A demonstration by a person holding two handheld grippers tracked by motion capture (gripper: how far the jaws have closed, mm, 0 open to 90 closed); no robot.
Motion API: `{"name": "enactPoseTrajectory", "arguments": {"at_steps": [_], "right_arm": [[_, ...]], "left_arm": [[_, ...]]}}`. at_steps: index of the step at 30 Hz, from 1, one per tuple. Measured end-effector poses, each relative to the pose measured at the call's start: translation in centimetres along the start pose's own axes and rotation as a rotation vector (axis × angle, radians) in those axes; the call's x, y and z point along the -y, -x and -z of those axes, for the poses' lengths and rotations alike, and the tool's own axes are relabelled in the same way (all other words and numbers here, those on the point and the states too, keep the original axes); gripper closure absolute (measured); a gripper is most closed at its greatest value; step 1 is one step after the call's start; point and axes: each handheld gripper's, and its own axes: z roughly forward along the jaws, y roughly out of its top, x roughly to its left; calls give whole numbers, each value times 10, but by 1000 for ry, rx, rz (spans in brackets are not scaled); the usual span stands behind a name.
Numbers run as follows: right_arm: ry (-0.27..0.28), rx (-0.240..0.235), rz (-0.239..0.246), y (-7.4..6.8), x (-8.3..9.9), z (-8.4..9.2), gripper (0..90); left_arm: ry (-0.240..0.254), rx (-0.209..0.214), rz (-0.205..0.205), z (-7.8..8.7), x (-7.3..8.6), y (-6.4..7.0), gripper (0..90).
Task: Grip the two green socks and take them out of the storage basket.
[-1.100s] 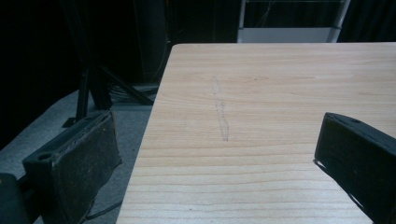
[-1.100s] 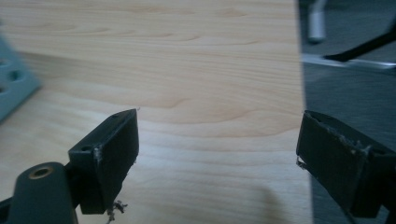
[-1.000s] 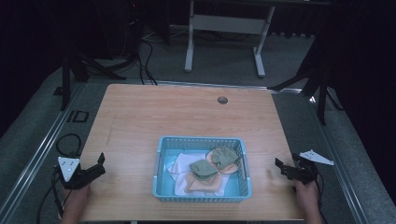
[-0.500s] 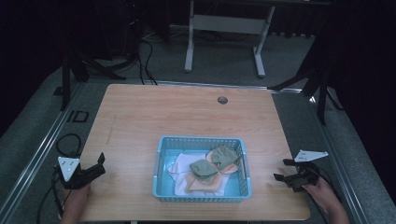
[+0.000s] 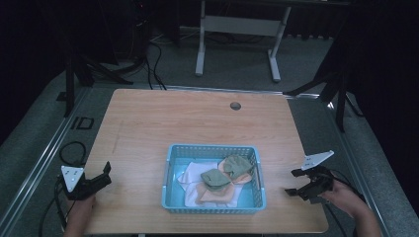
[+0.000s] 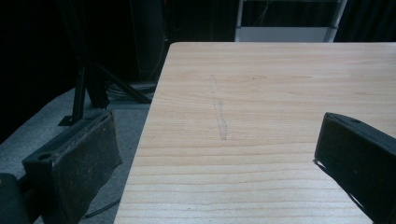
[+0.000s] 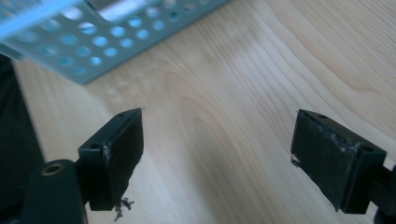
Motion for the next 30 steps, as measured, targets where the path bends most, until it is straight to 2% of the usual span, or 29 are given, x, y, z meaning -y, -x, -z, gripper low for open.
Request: {"name": "enactPoseTrajectory", "arguments": {"at_steps": [4,9,14,22,26,27,30], "right_arm": [[-5,3,39,-4,-11,3,163],[-2,-28,67,-10,-23,6,148],[-1,-44,120,-18,-45,10,143],[-18,-53,190,-28,-75,7,145],[-19,-71,200,-33,-89,4,133],[-23,-89,201,-34,-92,3,132],[-27,-102,230,-40,-102,-3,127]], "left_arm": [[0,1,-1,0,0,0,4],[-1,0,-2,0,0,0,4],[-1,0,-1,0,0,0,4],[-2,0,-2,0,0,0,4],[-2,1,-4,0,0,0,4],[-1,1,-3,0,0,0,4],[-1,1,-1,0,0,0,4]]}}
